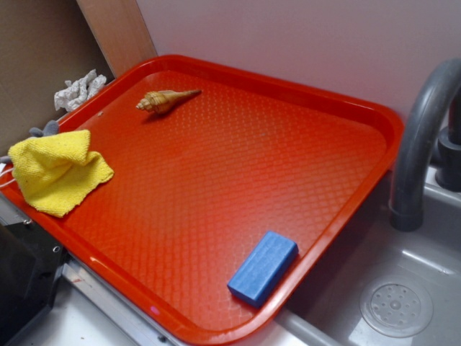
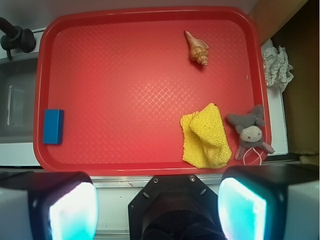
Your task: Grab the yellow cloth.
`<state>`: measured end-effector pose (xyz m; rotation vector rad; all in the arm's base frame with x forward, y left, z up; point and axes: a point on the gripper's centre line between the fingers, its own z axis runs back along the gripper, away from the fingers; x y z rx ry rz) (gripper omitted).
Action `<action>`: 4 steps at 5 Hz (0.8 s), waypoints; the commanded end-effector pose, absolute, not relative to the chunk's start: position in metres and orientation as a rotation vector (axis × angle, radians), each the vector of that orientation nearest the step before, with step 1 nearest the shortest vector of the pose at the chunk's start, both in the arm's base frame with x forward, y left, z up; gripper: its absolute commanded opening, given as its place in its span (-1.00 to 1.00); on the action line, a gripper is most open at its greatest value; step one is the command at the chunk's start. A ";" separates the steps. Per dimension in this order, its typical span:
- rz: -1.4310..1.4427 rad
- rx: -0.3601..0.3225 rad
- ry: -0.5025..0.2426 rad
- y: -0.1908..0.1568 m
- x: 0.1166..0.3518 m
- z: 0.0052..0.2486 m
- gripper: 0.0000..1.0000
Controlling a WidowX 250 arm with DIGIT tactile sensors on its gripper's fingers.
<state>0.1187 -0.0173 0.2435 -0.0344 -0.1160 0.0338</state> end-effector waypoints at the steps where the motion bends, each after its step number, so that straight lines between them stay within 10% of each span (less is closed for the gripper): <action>1: 0.034 -0.034 -0.116 -0.017 0.119 0.243 1.00; 4: 0.469 -0.040 -0.115 0.045 0.161 0.135 1.00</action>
